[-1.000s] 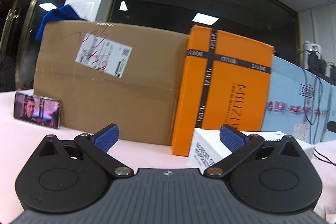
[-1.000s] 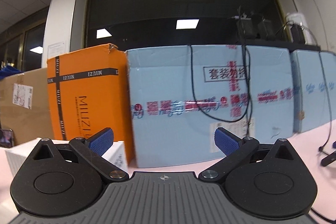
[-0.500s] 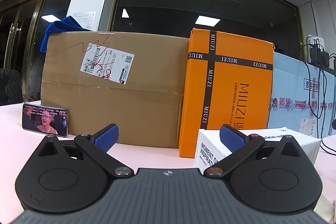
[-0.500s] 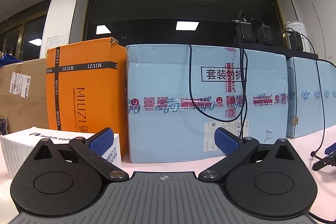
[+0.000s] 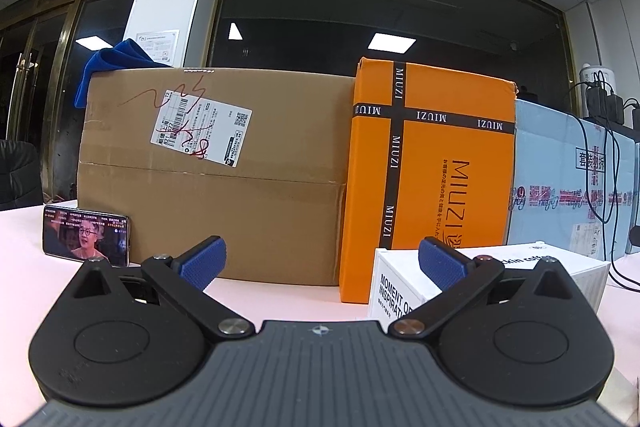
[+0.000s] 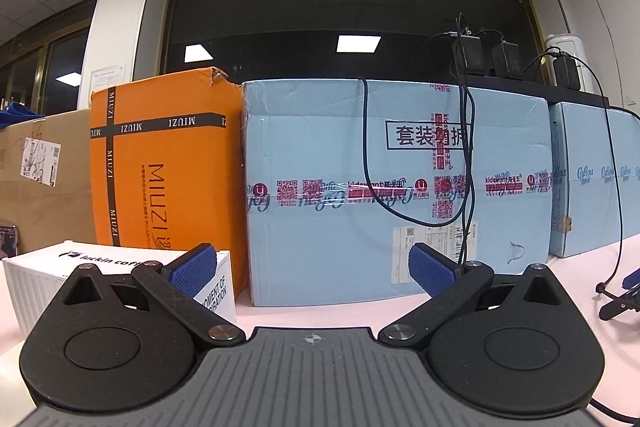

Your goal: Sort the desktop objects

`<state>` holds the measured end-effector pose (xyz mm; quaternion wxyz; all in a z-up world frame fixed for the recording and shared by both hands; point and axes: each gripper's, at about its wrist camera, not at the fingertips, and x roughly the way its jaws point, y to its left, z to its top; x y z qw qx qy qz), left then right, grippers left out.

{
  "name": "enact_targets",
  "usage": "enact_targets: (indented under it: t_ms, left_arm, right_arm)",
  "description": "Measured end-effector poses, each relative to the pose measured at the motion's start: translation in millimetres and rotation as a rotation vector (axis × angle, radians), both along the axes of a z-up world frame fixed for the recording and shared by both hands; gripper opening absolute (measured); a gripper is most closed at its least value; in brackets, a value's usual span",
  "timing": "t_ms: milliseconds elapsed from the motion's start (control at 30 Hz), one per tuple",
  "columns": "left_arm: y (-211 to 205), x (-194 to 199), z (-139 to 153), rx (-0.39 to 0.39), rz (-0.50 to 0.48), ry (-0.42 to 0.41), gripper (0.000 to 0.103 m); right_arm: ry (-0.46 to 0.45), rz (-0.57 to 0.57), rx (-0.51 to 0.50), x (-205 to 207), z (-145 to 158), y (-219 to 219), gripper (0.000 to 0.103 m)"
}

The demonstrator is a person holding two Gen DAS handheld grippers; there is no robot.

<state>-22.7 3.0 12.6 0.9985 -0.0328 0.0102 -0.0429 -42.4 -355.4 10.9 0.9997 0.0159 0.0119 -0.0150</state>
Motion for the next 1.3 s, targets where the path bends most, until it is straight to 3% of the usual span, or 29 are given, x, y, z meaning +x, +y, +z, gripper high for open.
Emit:
enact_targets:
  t_ms: [1300]
  left_arm:
    - [-3.5, 0.9, 0.1, 0.024, -0.008, 0.001, 0.103]
  right_arm:
    - [0.024, 0.010, 0.009, 2.8, -0.7, -0.2, 0.103]
